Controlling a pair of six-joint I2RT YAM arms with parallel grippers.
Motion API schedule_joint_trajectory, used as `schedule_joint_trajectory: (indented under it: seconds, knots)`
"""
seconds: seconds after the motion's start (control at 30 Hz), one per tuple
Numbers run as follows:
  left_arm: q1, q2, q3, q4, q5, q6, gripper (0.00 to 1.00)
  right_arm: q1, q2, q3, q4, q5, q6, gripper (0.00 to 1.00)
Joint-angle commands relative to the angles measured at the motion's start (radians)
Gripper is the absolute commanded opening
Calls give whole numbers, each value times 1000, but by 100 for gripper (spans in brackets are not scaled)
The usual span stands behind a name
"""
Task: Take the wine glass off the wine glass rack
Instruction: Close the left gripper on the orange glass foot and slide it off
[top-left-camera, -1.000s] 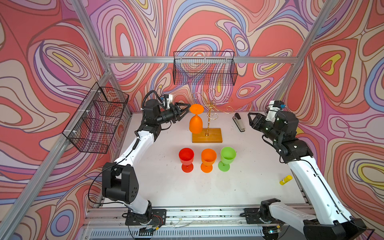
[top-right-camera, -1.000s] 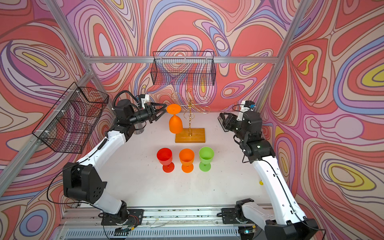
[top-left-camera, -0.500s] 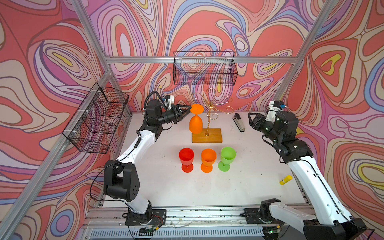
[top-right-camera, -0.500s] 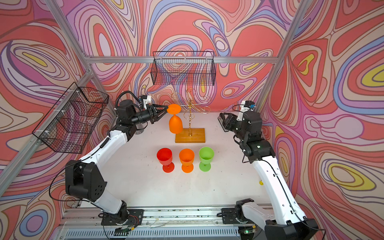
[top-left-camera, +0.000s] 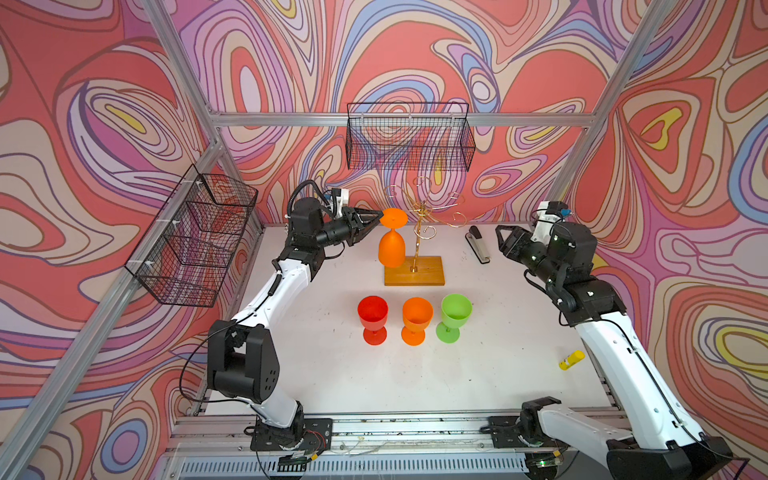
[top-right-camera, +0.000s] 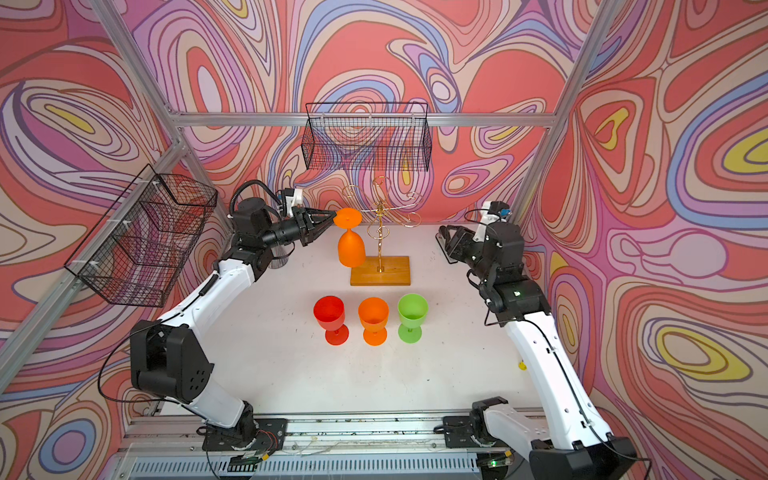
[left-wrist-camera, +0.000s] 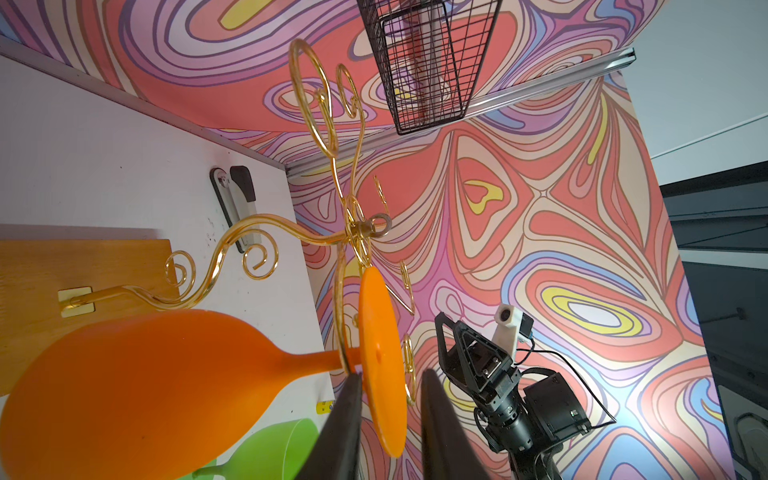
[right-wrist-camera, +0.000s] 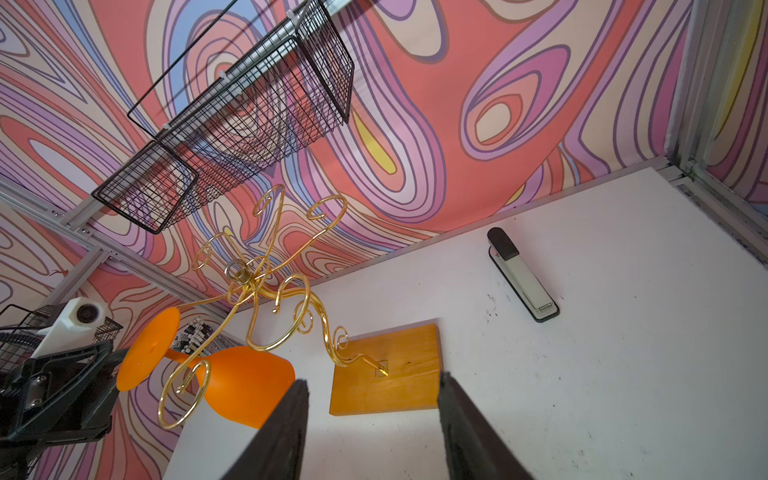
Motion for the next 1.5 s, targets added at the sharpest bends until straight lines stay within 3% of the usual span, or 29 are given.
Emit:
schedule_joint_trajectory:
  seconds: [0.0,0.3,0.8,0.93,1.13,1.47]
  knots:
    - [-8,15,38,24,29,16,23,0,8,-14,9,14,-12,53]
    - [-9,19,49,-1,37,33,21,0,8,-15,8,12,-11,53]
    - [-9,20,54,-53,42,70,9,0,6,-16,4,13,-12,53]
    - [-9,18,52,-61,42,77,2,0,6,-17,5,12,-12,53]
    - [-9,15,60,-75,40,79,0,0,8,-13,5,13,-15,53]
    - [-9,-8,65,-38,20,-11,0,0,8,-16,10,12,-15,53]
